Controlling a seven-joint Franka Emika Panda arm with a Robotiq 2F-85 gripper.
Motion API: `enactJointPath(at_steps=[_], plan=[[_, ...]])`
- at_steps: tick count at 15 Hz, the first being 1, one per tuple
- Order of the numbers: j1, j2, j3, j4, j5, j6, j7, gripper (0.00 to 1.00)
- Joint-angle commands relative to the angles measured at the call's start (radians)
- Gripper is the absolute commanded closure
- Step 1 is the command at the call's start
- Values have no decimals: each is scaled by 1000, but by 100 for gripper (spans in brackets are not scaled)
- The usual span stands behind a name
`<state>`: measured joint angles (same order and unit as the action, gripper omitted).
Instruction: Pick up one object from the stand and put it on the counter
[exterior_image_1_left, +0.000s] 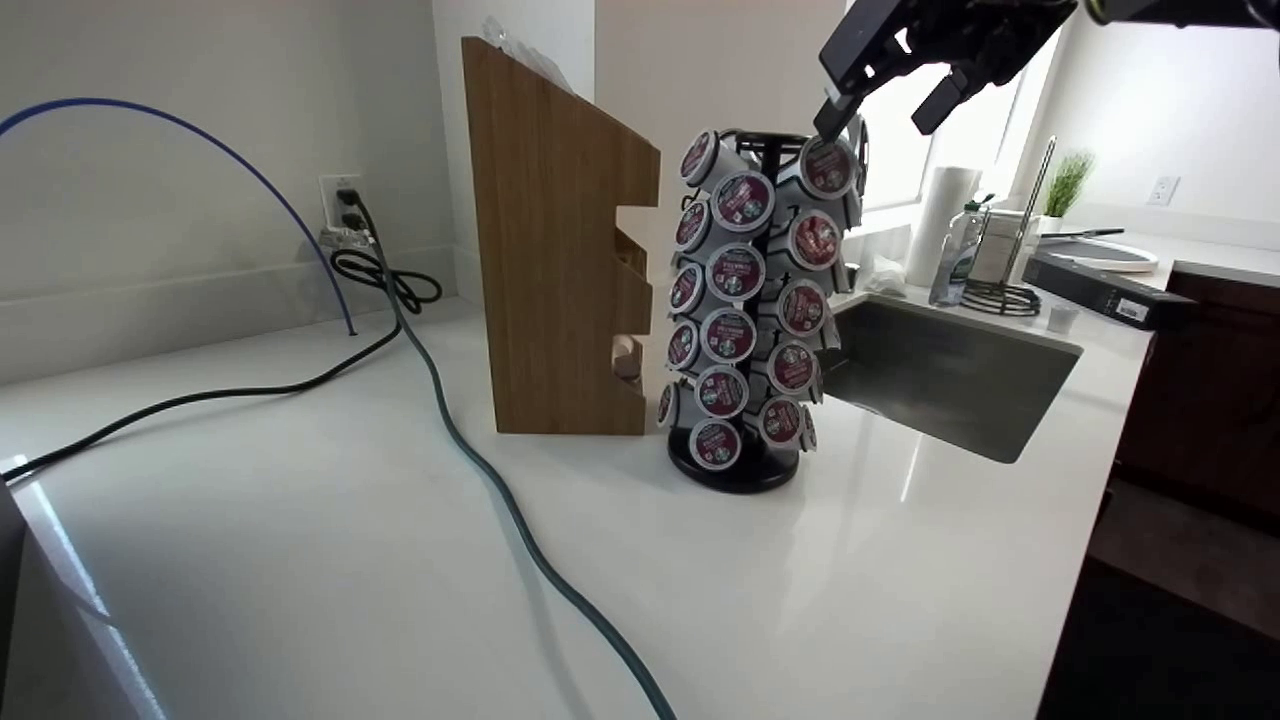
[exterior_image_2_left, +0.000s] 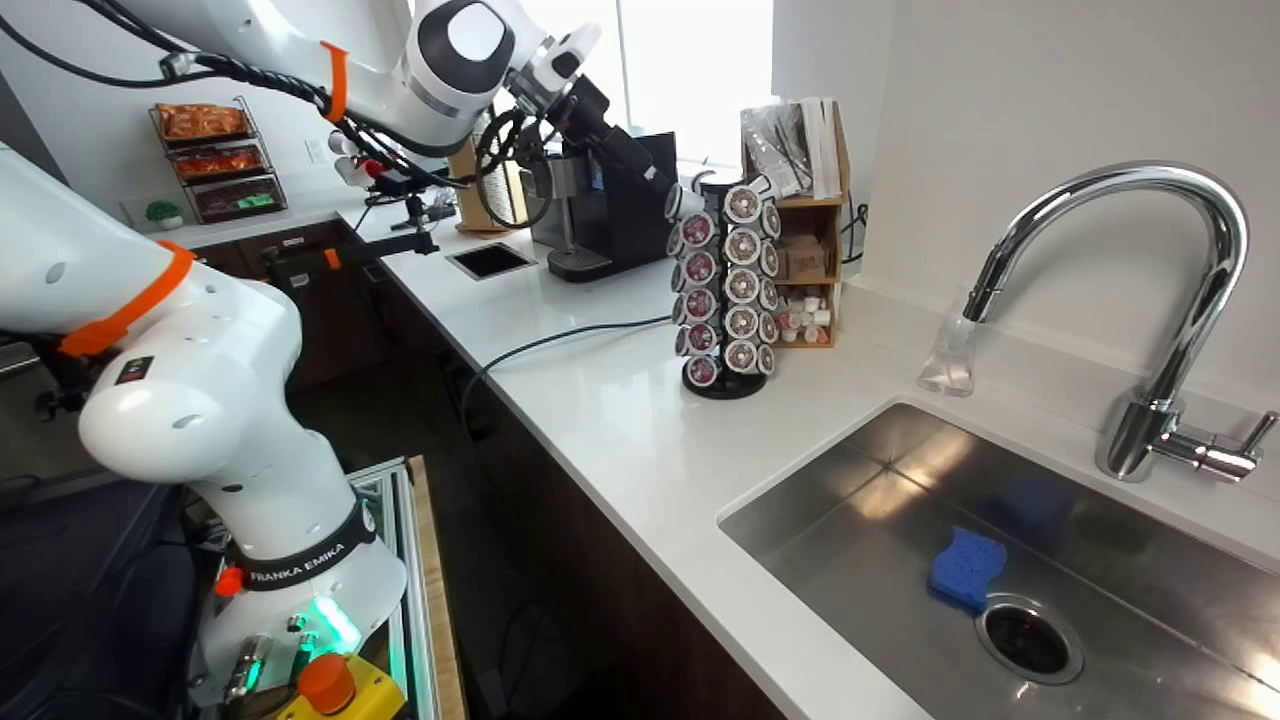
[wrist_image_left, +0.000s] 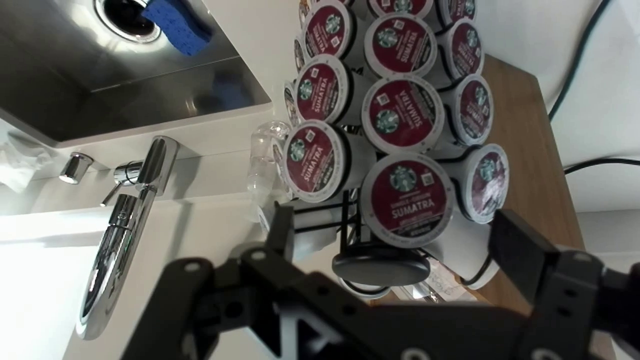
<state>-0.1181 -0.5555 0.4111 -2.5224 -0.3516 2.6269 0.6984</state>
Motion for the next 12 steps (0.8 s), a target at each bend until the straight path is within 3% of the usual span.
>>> enactJointPath(at_steps=[1, 2, 3, 6, 12], plan=[[-23, 18, 18, -3, -14, 45, 30, 0], [-32, 20, 24, -4, -22, 56, 36, 1], [-35, 24, 26, -4, -21, 66, 38, 11], [-43, 32, 32, -4, -18, 85, 38, 22], [-54, 41, 44, 1, -20, 79, 50, 22]])
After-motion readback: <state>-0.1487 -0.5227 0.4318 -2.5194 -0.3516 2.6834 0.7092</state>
